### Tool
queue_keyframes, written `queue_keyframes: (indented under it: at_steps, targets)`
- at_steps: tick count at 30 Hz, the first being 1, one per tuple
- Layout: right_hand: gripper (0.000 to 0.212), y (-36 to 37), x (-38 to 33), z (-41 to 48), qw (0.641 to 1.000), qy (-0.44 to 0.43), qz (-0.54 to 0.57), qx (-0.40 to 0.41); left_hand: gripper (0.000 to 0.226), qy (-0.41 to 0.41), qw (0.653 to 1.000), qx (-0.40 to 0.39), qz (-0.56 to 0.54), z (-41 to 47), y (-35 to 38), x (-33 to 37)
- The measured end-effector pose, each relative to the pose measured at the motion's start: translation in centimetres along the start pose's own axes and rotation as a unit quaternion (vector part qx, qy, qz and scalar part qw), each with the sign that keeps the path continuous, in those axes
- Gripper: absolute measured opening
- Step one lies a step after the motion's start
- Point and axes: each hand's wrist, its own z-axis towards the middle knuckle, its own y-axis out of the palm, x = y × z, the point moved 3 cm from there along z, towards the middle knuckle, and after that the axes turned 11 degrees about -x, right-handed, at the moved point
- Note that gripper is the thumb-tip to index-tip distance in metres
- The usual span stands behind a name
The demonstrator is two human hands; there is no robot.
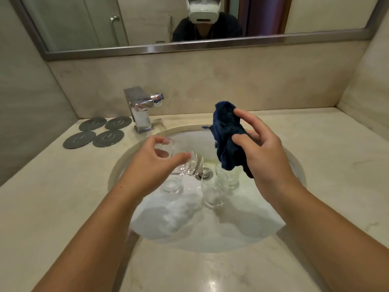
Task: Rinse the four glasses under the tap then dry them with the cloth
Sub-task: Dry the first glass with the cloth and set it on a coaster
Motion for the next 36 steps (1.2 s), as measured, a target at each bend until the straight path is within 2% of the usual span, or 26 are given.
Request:
queue_keyframes:
  at_steps: [2,3,6,7,9,11,15,17,19,21,24,30,36]
  targets:
    - [0.048,-0.4,0.2,0.3,0.997,0.014,0.065,0.023,0.078,-0.005,0.989,-0.024,-0.146,0.0,-0.2,1.0]
    - [0.046,-0.6,0.3,0.4,0.995,0.023,0.096,0.027,0.074,-0.014,0.98,-0.047,-0.194,-0.1,0.1,1.4]
    - [0.042,-0.6,0.6,0.7,0.99,0.038,0.137,0.018,0.036,-0.034,0.955,-0.097,-0.279,-0.6,1.7,2.3]
    - [0.041,-0.4,0.6,0.6,0.99,0.035,0.135,0.012,0.034,-0.04,0.949,-0.099,-0.297,-0.8,2.4,2.3]
    - [0.037,0.0,0.6,0.4,0.992,0.022,0.122,-0.005,0.048,-0.052,0.939,-0.099,-0.325,-0.9,3.6,2.0]
    - [0.03,0.4,0.7,0.1,0.996,0.004,0.084,-0.02,0.06,-0.07,0.934,-0.088,-0.339,-0.9,4.3,1.7]
    - [0.023,1.0,1.2,0.0,0.999,-0.021,0.025,-0.035,0.068,-0.097,0.926,-0.093,-0.353,-0.8,4.6,0.6]
    - [0.023,1.0,1.4,0.0,0.999,-0.028,0.018,-0.024,0.078,-0.115,0.918,-0.131,-0.356,-0.9,4.8,0.2]
    - [0.025,0.8,1.4,0.1,0.999,-0.026,0.023,-0.011,0.079,-0.12,0.912,-0.174,-0.352,-1.2,5.1,0.1]
    - [0.026,0.4,1.2,0.2,0.998,-0.02,0.053,-0.003,0.068,-0.099,0.911,-0.219,-0.336,-1.5,5.3,0.3]
    - [0.025,-0.1,0.9,0.6,0.997,-0.013,0.071,-0.021,0.078,-0.063,0.912,-0.269,-0.302,-1.6,5.9,0.2]
    - [0.016,-0.4,1.2,1.0,0.998,-0.03,0.019,-0.047,0.068,-0.045,0.91,-0.231,-0.341,-1.6,5.4,0.7]
    - [0.019,-0.3,2.2,1.1,0.997,0.018,0.047,-0.05,0.074,-0.03,0.898,-0.218,-0.381,-1.5,5.1,0.9]
